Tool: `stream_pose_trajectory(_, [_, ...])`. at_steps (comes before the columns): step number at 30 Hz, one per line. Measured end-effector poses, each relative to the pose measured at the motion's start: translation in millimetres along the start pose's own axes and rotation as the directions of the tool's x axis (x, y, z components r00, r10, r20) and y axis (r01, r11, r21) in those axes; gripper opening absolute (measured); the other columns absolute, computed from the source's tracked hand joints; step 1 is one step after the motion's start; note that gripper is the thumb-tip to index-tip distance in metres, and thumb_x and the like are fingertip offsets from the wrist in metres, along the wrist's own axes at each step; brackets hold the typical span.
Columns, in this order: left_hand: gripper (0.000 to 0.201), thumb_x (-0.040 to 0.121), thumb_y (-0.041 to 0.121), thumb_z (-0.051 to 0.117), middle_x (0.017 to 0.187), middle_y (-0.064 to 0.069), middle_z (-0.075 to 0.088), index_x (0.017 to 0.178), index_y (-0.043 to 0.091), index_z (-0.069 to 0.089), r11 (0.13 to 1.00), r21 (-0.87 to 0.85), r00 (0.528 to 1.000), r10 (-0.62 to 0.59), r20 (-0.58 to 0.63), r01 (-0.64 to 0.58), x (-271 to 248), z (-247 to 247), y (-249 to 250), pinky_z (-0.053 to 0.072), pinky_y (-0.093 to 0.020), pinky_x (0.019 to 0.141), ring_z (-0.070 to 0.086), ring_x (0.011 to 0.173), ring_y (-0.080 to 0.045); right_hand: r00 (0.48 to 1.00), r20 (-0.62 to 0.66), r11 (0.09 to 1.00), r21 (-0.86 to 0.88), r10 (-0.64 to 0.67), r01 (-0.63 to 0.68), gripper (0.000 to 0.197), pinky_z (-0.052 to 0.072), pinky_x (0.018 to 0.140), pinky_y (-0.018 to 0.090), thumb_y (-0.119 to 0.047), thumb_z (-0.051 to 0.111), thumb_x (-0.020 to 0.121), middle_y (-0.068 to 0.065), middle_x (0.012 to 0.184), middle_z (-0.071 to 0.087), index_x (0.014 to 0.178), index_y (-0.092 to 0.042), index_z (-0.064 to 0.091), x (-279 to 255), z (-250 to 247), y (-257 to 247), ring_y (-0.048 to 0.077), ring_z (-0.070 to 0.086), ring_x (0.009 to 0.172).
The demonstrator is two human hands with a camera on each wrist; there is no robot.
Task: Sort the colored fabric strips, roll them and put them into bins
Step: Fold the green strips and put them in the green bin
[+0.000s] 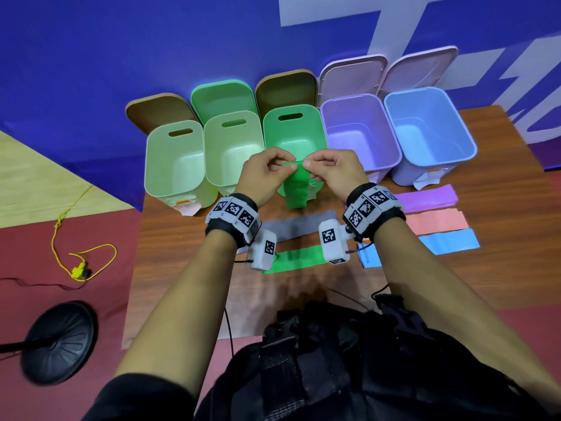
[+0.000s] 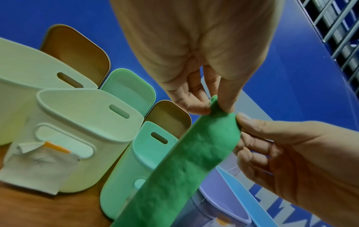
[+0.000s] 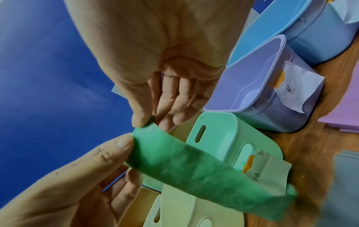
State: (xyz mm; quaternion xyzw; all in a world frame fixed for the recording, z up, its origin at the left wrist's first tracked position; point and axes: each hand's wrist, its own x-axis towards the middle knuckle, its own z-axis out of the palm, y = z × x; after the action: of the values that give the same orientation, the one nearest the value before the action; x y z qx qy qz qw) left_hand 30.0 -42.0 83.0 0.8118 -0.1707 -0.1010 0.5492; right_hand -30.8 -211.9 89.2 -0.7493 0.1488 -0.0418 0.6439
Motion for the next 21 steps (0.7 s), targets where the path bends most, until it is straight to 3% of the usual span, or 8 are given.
stream_pose_trajectory(3, [0.011,0.08,0.021,0.076,0.085,0.001,0.071,0.089,0.022,0.071,1.0,-0.018,1.0,-0.002,-0.009,0.002,-0.1,-1.7,1.7,0.057,-0.036,0.086,0.064,0.079,-0.014,1.0,-0.019,1.0,-0.012,0.002,-0.002,0.013,0.051,0.07,0.015,-0.015,0.07,0.091,-0.001,0.086,0.073,0.103,-0.012,0.076,3.1,1.6,2.4,0.0,0.065,0.071])
stream_pose_trajectory(9, [0.01,0.079,0.024,0.077,0.078,0.004,0.072,0.087,0.028,0.072,1.0,0.013,0.999,-0.008,-0.031,0.008,0.6,-2.5,3.9,0.058,-0.037,0.083,0.064,0.07,-0.012,0.999,0.02,0.999,-0.024,0.032,-0.032,0.023,0.054,0.081,0.019,-0.018,0.066,0.095,0.0,0.103,0.072,0.115,-0.011,0.073,1.8,3.6,3.6,0.01,0.067,0.092])
stream_pose_trajectory(13, [0.01,0.078,0.026,0.077,0.081,-0.001,0.074,0.087,0.029,0.073,0.999,0.041,0.999,-0.014,-0.031,0.015,1.6,-4.9,2.5,0.059,-0.041,0.085,0.068,0.075,-0.022,0.999,0.025,0.999,0.019,0.046,-0.046,0.025,0.051,0.072,0.012,-0.014,0.072,0.089,0.003,0.095,0.073,0.114,-0.011,0.073,-0.2,2.7,-0.5,-0.001,0.067,0.077])
stream_pose_trajectory(15, [0.011,0.076,0.028,0.077,0.081,0.0,0.074,0.086,0.032,0.073,0.999,0.042,0.999,-0.02,-0.025,0.021,2.3,-6.0,1.8,0.058,-0.042,0.086,0.068,0.074,-0.02,0.999,0.027,0.999,0.024,0.042,-0.043,0.026,0.05,0.071,0.012,-0.009,0.074,0.087,0.004,0.089,0.073,0.112,-0.011,0.073,0.3,1.3,-1.3,-0.003,0.065,0.069])
stream_pose_trajectory(19, [0.015,0.077,0.028,0.077,0.081,0.0,0.073,0.089,0.036,0.076,0.999,0.04,1.0,0.015,0.02,-0.016,3.8,-8.5,2.2,0.058,-0.041,0.086,0.065,0.073,-0.024,0.999,0.014,0.999,0.009,0.034,-0.034,0.022,0.051,0.073,0.014,-0.008,0.074,0.086,0.0,0.08,0.072,0.106,-0.013,0.075,0.9,-0.2,-3.0,-0.001,0.064,0.068])
stream_pose_trajectory(21, [0.016,0.077,0.026,0.078,0.078,-0.003,0.072,0.089,0.037,0.076,0.999,0.037,1.0,0.014,0.024,-0.015,5.6,-10.2,2.0,0.055,-0.037,0.083,0.06,0.069,-0.017,0.999,0.016,0.999,0.028,0.028,-0.029,0.022,0.051,0.074,0.015,-0.008,0.074,0.086,0.001,0.079,0.072,0.107,-0.013,0.075,1.5,-0.9,-5.0,0.0,0.065,0.069])
